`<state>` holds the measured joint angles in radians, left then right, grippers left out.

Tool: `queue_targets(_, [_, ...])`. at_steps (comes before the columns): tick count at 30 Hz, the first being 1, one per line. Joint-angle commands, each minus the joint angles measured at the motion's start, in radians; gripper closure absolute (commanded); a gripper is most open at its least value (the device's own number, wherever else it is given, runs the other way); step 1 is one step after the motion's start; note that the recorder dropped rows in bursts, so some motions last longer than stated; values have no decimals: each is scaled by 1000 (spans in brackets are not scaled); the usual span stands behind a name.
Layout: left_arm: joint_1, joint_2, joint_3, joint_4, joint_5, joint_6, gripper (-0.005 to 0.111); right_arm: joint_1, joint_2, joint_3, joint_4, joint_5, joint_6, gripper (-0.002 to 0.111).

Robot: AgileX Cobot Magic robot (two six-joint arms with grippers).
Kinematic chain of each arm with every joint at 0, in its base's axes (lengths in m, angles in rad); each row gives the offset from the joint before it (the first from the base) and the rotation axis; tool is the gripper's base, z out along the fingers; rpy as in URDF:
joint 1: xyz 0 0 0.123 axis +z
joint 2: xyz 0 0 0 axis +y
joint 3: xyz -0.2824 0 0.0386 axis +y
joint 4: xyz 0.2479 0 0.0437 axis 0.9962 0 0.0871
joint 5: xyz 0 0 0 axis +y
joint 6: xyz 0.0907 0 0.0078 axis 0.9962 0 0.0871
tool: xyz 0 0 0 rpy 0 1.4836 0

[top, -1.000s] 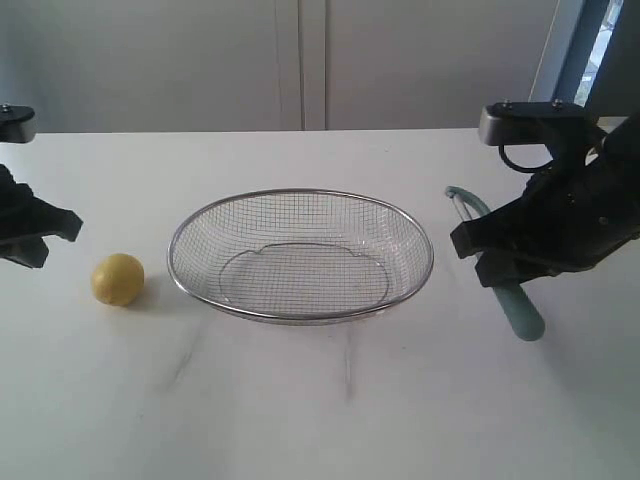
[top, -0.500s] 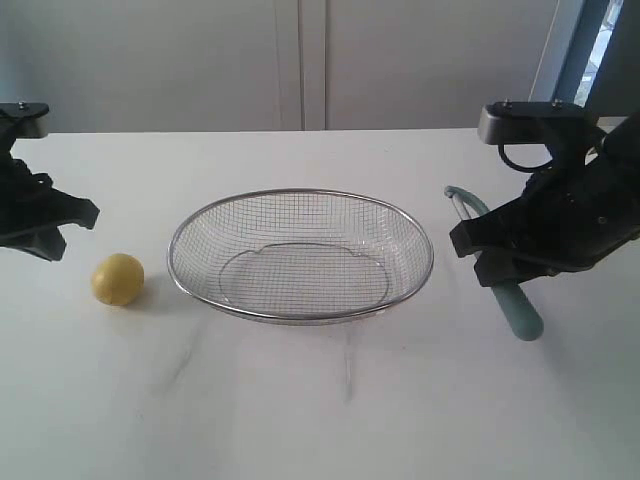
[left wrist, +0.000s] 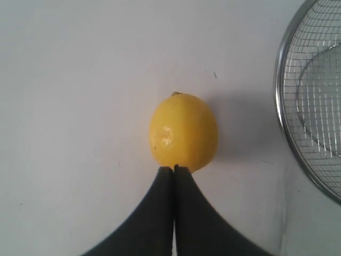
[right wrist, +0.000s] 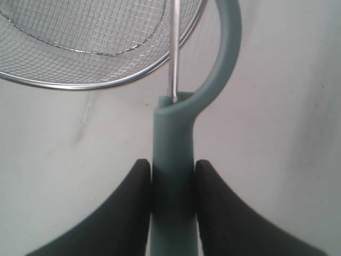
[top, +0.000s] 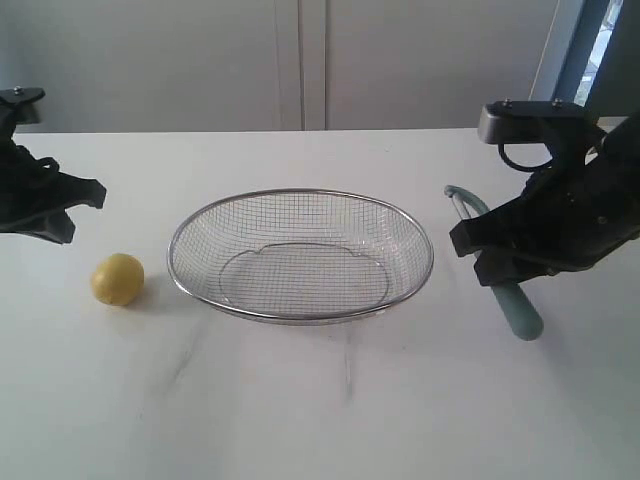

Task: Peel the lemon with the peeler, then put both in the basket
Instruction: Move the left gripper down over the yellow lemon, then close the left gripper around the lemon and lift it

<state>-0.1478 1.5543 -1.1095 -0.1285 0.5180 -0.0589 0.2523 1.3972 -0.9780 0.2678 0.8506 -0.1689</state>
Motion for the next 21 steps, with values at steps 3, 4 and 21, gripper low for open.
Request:
queue_targets(3, [-4,63,-102,-2,114,-19,107,-4,-11,-3,4,-13,-9,108])
queue_targets(4, [-4,80,-118,0,124,-22,107,-4,-11,-3,4,-13,-9,108])
queue_targets(21, [-137,239,-227,305,148,-307,106,-4,-11,-3,4,-15,-10,108])
